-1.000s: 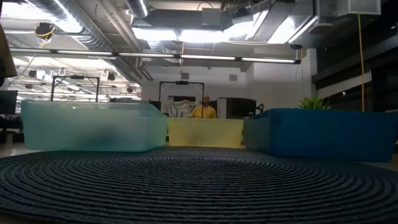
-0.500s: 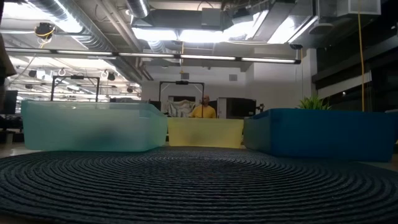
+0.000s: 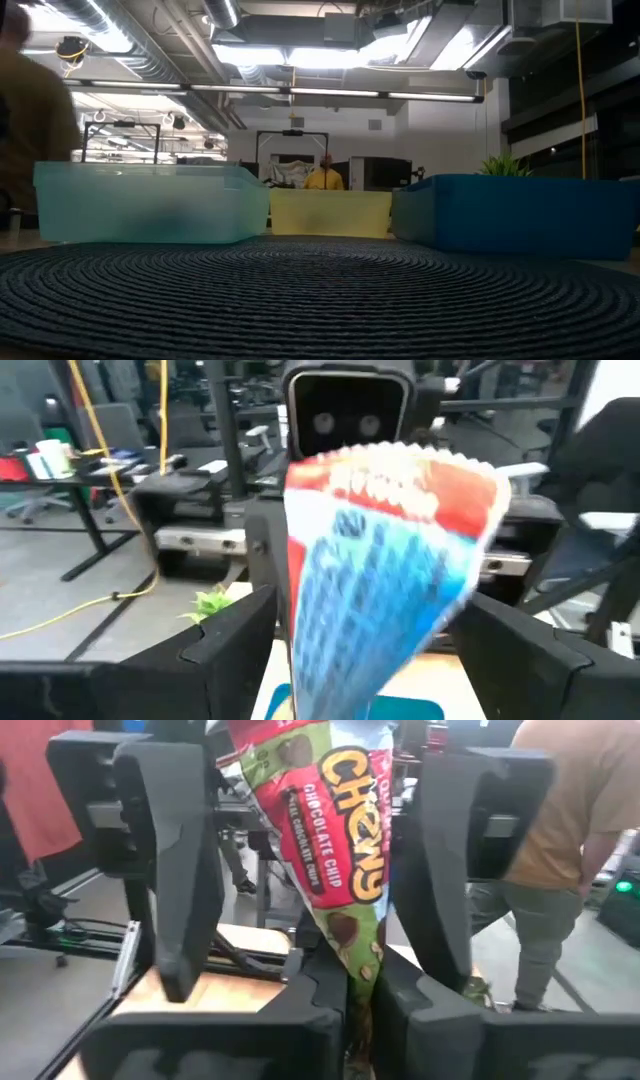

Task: Pick and place Granola Bars by type
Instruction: Put the red granola bar into the light blue bin

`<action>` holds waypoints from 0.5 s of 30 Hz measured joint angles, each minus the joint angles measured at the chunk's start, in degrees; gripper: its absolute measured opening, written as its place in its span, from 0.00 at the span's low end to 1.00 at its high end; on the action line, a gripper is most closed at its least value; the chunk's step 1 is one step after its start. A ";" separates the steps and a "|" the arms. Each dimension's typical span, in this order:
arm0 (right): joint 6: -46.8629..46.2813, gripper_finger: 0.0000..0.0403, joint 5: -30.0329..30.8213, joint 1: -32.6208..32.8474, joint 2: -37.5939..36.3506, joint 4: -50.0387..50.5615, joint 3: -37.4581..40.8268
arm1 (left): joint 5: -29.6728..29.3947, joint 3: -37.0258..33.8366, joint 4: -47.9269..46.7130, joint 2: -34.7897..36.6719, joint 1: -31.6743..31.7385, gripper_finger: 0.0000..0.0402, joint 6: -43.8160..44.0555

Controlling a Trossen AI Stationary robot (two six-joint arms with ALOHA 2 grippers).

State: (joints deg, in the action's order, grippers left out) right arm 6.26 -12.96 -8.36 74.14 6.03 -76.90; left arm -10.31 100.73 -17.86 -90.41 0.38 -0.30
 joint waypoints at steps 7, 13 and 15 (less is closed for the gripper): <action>-0.12 0.07 0.45 -1.29 -0.80 3.92 -0.04 | -0.26 -0.02 0.31 0.00 0.05 0.70 -0.02; 0.00 0.04 0.45 -1.29 -0.62 3.91 0.00 | -0.70 0.00 0.52 0.02 0.03 0.70 0.38; 0.02 0.06 1.05 -1.29 -0.62 4.03 0.00 | -0.74 0.00 0.53 0.02 0.03 0.68 0.42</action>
State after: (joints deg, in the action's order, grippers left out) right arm 6.28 -11.91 -9.65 73.52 10.06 -76.90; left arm -11.05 100.73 -17.32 -90.39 0.40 0.12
